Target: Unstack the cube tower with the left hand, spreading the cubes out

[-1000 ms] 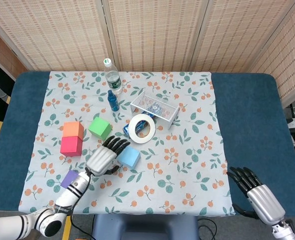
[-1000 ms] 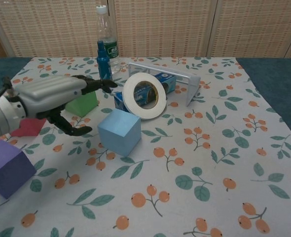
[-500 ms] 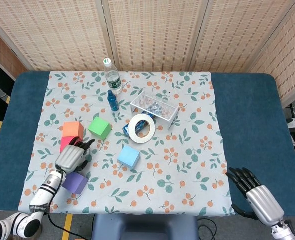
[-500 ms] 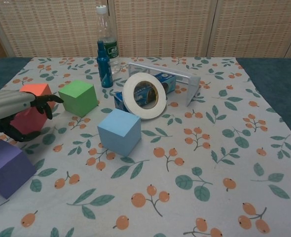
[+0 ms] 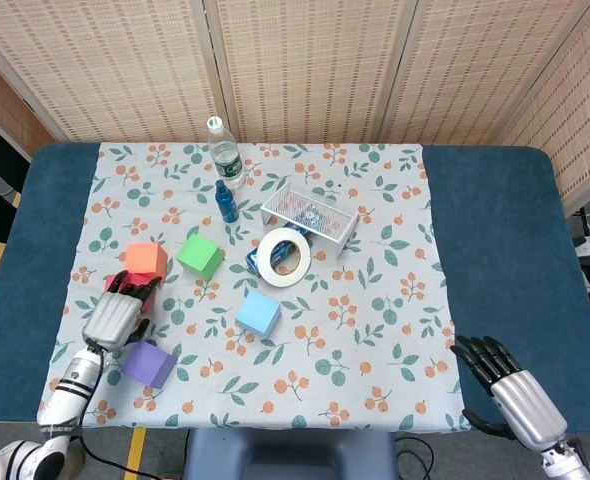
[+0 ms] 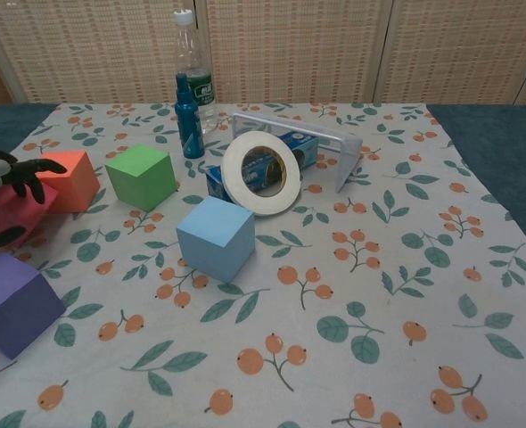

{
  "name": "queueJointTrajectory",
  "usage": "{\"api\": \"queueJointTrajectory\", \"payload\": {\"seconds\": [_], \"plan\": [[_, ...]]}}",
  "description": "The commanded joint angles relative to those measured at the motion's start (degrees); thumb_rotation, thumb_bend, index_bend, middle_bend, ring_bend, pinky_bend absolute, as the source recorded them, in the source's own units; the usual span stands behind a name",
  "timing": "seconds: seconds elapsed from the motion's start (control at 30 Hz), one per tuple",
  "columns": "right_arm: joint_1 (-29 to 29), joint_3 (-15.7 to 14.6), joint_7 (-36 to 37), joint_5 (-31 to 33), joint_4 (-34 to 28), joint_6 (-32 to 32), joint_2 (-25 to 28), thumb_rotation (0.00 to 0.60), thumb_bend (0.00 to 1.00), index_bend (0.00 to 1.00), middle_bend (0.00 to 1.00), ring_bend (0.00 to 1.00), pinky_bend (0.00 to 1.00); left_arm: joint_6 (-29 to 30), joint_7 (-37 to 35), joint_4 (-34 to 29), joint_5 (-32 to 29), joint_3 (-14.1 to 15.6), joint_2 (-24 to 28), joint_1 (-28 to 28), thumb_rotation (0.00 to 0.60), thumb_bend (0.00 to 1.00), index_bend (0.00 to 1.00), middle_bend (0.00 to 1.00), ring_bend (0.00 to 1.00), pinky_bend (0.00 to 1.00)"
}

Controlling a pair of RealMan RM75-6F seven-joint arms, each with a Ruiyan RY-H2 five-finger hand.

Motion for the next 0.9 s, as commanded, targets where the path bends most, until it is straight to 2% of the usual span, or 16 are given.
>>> {"api": "queueJointTrajectory", "payload": {"seconds": [0.03,0.27,0.47,0.53,0.67,0.77,0.9], "plan": [[-0.06,0.01,0.0,-0.03,-0.03,0.16,0.04,0.6,0.17,0.0,0.0,0.0,0.0,0.74,-0.3,-0.44,-0.86,0.1,1.27,1.39,0.6,0.43,0.1,0.31,0.32,0.11],[-0.08,-0.07,-0.15,-0.12,-0.08,0.11,-0.02,0.6,0.17,0.0,0.0,0.0,0.0,1.49,-1.44,-0.54,-2.83,0.1,3.52,4.09,0.6,0.43,0.11,0.33,0.35,0.13],[-0.14,-0.12,-0.29,-0.17,-0.11,0.17,-0.05,0.6,0.17,0.0,0.0,0.0,0.0,3.12,-2.95,-1.54,-1.65,-0.31,4.73,5.43,0.6,0.43,0.11,0.33,0.35,0.14],[-0.19,-0.1,-0.3,-0.21,-0.11,0.34,-0.02,0.6,0.17,0.0,0.0,0.0,0.0,5.74,-5.16,-1.58,0.89,-0.85,4.45,6.02,0.6,0.43,0.09,0.27,0.29,0.13],[-0.28,-0.11,-0.32,-0.31,-0.08,0.58,0.02,0.6,0.17,0.0,0.0,0.0,0.0,11.58,-9.72,-2.03,6.94,-1.78,4.4,6.93,0.6,0.42,0.0,0.04,0.04,0.1],[-0.31,-0.1,-0.49,-0.36,-0.07,0.63,0.0,0.6,0.17,0.0,0.0,0.0,0.0,15.84,-12.9,-2.86,11.27,-2.09,4.86,7.74,0.6,0.41,0.0,0.0,0.0,0.09],[-0.35,-0.09,-0.65,-0.41,-0.07,0.7,-0.03,0.6,0.17,0.0,0.0,0.0,0.0,17.52,-13.72,-3.32,12.93,-2.01,5.32,8.3,0.6,0.41,0.0,0.0,0.0,0.08]]}}
